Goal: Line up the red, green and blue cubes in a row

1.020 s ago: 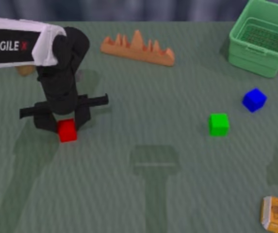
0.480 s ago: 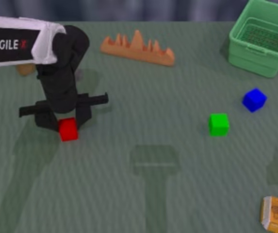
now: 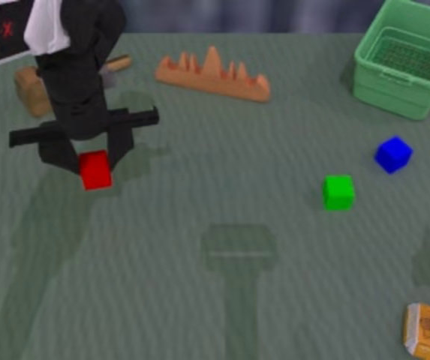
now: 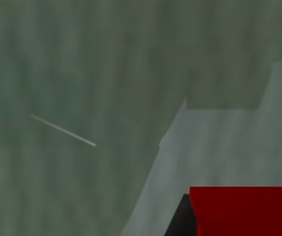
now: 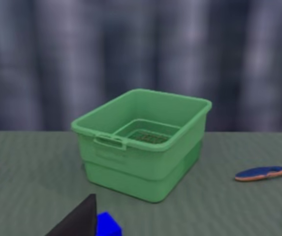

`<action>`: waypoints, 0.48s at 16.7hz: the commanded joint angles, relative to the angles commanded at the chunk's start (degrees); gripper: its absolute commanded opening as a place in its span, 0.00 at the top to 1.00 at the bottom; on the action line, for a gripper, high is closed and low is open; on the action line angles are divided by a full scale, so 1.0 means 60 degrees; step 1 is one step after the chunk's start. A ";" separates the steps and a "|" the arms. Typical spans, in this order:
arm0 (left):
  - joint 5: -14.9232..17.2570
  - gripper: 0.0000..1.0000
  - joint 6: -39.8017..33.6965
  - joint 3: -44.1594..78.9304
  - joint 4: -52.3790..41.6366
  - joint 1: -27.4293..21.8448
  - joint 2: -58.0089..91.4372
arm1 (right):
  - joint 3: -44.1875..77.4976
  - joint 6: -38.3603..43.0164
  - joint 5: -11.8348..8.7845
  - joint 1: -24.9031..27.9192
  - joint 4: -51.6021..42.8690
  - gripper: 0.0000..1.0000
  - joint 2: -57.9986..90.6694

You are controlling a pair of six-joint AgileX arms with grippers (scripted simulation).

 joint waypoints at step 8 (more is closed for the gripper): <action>-0.0015 1.00 -0.0260 -0.0387 -0.0030 -0.0911 -0.0408 | 0.0000 0.0000 0.0000 0.0000 0.0000 0.00 0.0000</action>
